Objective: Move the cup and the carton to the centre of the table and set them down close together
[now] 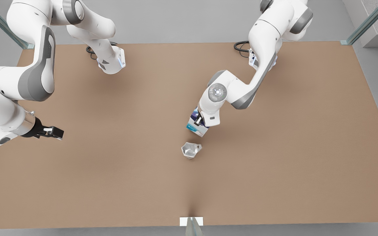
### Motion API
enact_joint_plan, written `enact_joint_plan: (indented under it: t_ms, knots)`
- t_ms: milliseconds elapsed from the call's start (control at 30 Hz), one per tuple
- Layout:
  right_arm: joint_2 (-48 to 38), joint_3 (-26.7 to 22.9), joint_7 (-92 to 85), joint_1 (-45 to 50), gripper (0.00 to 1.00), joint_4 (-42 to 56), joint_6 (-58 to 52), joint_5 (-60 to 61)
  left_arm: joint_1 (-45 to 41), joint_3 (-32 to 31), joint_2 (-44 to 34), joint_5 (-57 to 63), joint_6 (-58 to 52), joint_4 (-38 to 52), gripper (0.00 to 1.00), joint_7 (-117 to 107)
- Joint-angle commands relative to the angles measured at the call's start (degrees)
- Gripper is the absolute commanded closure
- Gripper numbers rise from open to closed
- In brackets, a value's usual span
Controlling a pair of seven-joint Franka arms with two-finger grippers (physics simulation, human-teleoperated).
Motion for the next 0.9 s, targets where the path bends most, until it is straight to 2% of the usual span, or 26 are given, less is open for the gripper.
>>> enact_joint_plan:
  t_ms: [0,67,100,233,300,533,600,633,667,700,767,800,867]
  knots:
    - [0.1,-0.2,0.0,0.0,0.00,0.0,0.0,0.0,-0.1,0.1,0.0,0.6,0.4,-0.2,0.35,0.0]
    - [0.1,-0.4,0.0,0.0,0.00,0.0,0.0,0.0,-0.1,0.4,0.1,0.6,0.7,-0.5,0.19,0.0]
    - [0.1,-0.4,0.0,0.0,0.00,0.0,0.0,0.0,0.0,0.4,0.3,0.6,0.7,-0.5,0.15,0.0]
    - [0.1,-0.4,0.0,0.0,0.00,0.0,0.0,0.0,0.0,0.6,0.4,0.6,0.6,-0.4,0.08,-0.1]
    - [0.1,-0.4,0.0,0.0,0.00,0.0,0.0,0.0,0.0,1.2,0.4,0.6,0.5,-0.4,0.00,-0.1]
    - [0.0,-0.7,0.0,0.0,0.00,0.1,0.0,0.0,0.0,1.5,-0.4,0.3,-1.9,0.3,0.00,-1.1]
    - [0.1,-0.7,0.0,0.0,0.00,0.4,0.0,0.0,0.0,1.6,-2.9,-0.5,-9.1,2.4,0.00,-1.0]
    - [0.1,-0.7,0.0,0.0,0.00,0.4,0.0,0.0,0.0,2.6,-5.6,-0.7,-19.1,5.3,0.00,-0.5]
    - [0.1,-0.7,0.0,0.0,0.00,0.4,0.0,0.1,0.3,6.6,-8.3,-0.7,-22.6,6.5,0.00,2.7]
    - [0.1,-0.7,0.0,0.0,0.00,0.4,0.0,0.0,4.1,12.6,-11.9,-1.0,-29.2,6.5,0.00,25.1]
    - [0.4,-0.7,0.0,0.0,0.00,0.6,-0.1,0.1,19.5,15.0,-14.9,4.3,-37.3,10.3,0.00,76.3]
    - [0.4,-0.7,0.0,0.0,0.00,0.6,-0.1,0.0,23.2,15.0,-16.3,9.1,-37.2,10.2,0.00,90.5]
    - [0.4,-0.7,0.0,0.0,0.00,0.6,0.0,0.0,24.9,15.1,-16.5,9.9,-35.6,10.2,0.00,90.6]
